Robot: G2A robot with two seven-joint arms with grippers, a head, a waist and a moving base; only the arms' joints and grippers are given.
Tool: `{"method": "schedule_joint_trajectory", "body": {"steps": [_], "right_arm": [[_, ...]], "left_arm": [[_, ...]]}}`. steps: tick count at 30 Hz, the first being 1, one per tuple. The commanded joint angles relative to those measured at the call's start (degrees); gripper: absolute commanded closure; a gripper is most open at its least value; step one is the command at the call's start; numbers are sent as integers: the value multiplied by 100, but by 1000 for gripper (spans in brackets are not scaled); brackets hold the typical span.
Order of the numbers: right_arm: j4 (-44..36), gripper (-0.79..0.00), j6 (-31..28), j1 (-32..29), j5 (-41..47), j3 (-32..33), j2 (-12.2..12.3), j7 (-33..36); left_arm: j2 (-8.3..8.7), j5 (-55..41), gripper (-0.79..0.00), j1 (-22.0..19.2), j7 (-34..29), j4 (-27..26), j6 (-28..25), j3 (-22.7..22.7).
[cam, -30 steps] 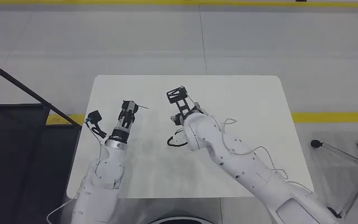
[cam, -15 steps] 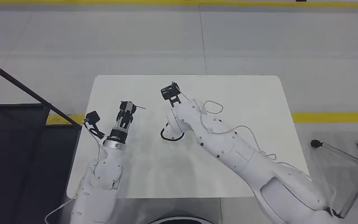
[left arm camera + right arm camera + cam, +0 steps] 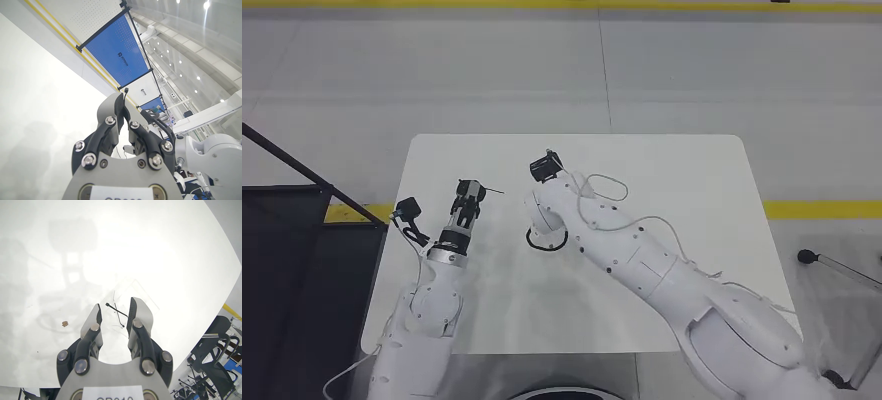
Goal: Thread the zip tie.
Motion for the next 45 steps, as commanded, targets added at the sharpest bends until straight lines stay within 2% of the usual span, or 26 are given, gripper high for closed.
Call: {"method": "schedule_joint_trajectory", "body": {"steps": [1,4,24,29,32,34,38,41,45], "right_arm": [[128,-342,-27,31,21,-2,-70,24],[348,-357,-92,88,2,-38,-186,89],[1570,-283,-142,209,25,95,-761,-366],[1754,-154,-141,238,-28,136,-860,-407],[1827,-132,-124,254,-67,170,-908,-434],[1862,-49,-115,261,-101,193,-934,-458],[1912,-43,-52,269,-188,249,-972,-506],[1902,0,33,265,-283,291,-988,-548],[1863,0,71,251,-396,362,-992,-552]], "left_arm": [[0,0,0,0,0,0,0,0],[0,0,0,0,0,0,0,0],[0,0,0,0,0,0,0,0],[0,0,0,0,0,0,0,0],[0,0,0,0,0,0,0,0],[0,0,0,0,0,0,0,0],[0,0,0,0,0,0,0,0],[0,0,0,0,0,0,0,0],[0,0,0,0,0,0,0,0]]}}
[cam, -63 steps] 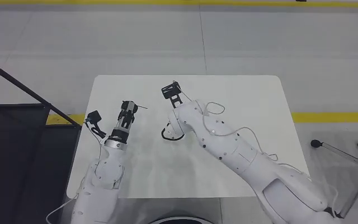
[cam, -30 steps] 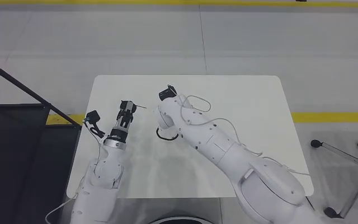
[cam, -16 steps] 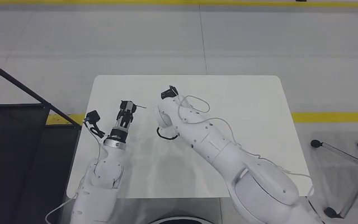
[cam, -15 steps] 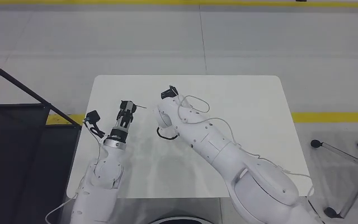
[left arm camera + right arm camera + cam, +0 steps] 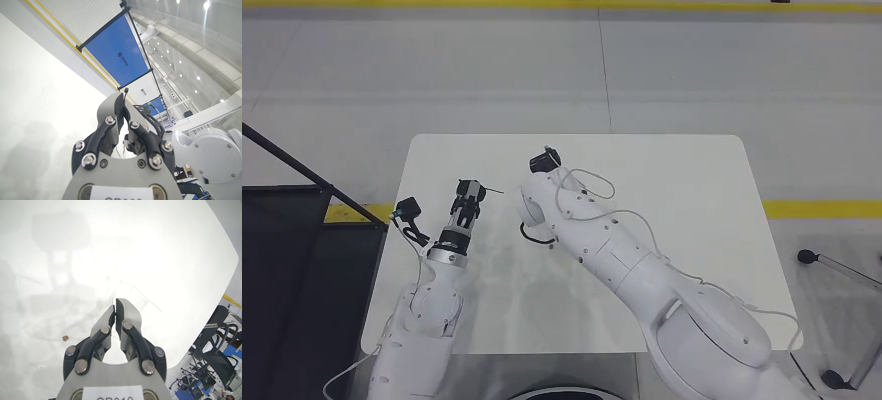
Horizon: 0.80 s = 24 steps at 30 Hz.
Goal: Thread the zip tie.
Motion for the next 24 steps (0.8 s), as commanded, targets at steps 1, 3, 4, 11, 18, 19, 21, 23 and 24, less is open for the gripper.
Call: {"method": "schedule_joint_trajectory", "body": {"steps": [1,3,4,11,18,19,21,23,24], "right_arm": [[-17,0,-2,-9,-44,40,3,-3],[-32,0,-8,-18,-92,86,8,-17],[-48,0,-5,-23,-112,114,12,-35],[-342,0,156,-54,-333,418,123,-241],[-1427,0,116,-354,-754,1057,490,-426],[-1602,0,81,-417,-839,1140,545,-434],[-2298,0,-97,-740,-1140,1482,755,-408],[-3025,0,-380,-1125,-1378,1845,947,-378],[-3296,0,-487,-1270,-1469,1970,1010,-385]], "left_arm": [[0,0,0,0,0,0,0,0],[0,0,0,0,0,0,0,0],[0,0,0,0,0,0,0,0],[0,0,0,0,0,0,0,0],[10,8,0,-51,-314,7,-46,95],[14,2,0,-83,-404,31,-70,116],[21,-15,0,-218,-627,157,-108,180],[25,-26,0,-333,-803,259,-177,255],[26,-20,0,-370,-871,300,-201,288]]}}
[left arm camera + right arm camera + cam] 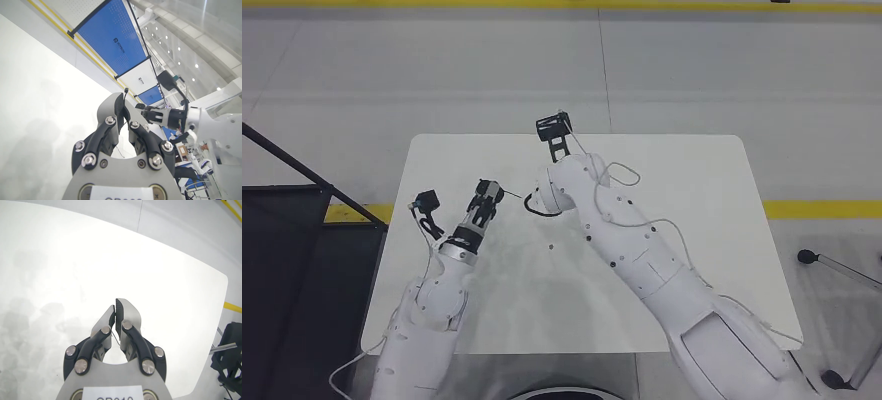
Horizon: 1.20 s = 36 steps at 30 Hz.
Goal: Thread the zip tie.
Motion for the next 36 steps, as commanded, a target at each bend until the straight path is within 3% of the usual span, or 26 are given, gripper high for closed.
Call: {"method": "schedule_joint_trajectory", "body": {"steps": [1,5,8,16,19,22,36], "right_arm": [[-863,0,-341,-470,-223,393,182,-7],[-2528,0,-1311,-1595,-226,1205,482,-251],[-3307,0,-2081,-2211,96,1624,607,-572],[-4391,0,-3721,-3238,901,2326,818,-1692],[-4535,0,-3951,-3411,1001,2469,863,-1934],[-4675,0,-3871,-3564,1003,2587,895,-2084],[-4811,0,-3902,-3649,952,2616,929,-1930]], "left_arm": [[3,-6,0,-115,-180,115,-78,84],[1,-149,0,-367,-584,357,-209,286],[18,-244,0,-534,-1006,477,-349,372],[47,-903,0,-953,-2057,907,-906,617],[54,-1043,0,-1111,-2347,1073,-1030,715],[48,-1039,0,-1276,-2386,1225,-671,805],[43,-1052,0,-1331,-2439,1261,-483,919]]}}
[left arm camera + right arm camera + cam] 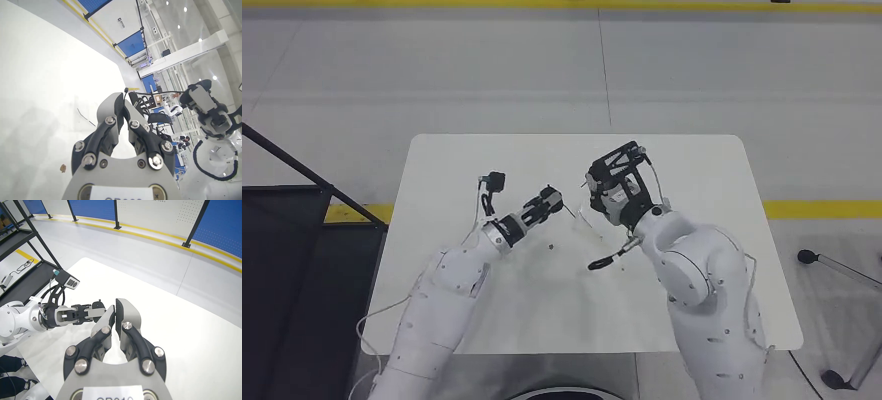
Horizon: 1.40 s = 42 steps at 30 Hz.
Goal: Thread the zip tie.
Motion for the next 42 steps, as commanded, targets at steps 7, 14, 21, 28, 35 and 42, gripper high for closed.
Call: {"method": "schedule_joint_trajectory", "body": {"steps": [7,14,21,28,35,42], "right_arm": [[-195,0,-340,-106,84,86,55,-402],[-500,0,-1478,-187,283,235,189,-575],[-607,0,-2468,-155,523,329,326,-429],[-637,0,-2847,-99,888,488,455,-28],[-571,0,-2848,-27,1002,509,557,195],[-484,0,-2836,56,1077,454,648,298]], "left_arm": [[34,-563,0,-538,-926,575,-389,98],[73,-1003,0,-1031,-1985,1038,-930,289],[106,-1599,0,-1309,-2797,1328,-1307,452],[139,-1865,0,-1501,-3129,1522,-1385,567],[147,-1907,0,-1517,-3144,1550,-1392,587],[147,-1907,0,-1517,-3144,1550,-1392,587]]}}
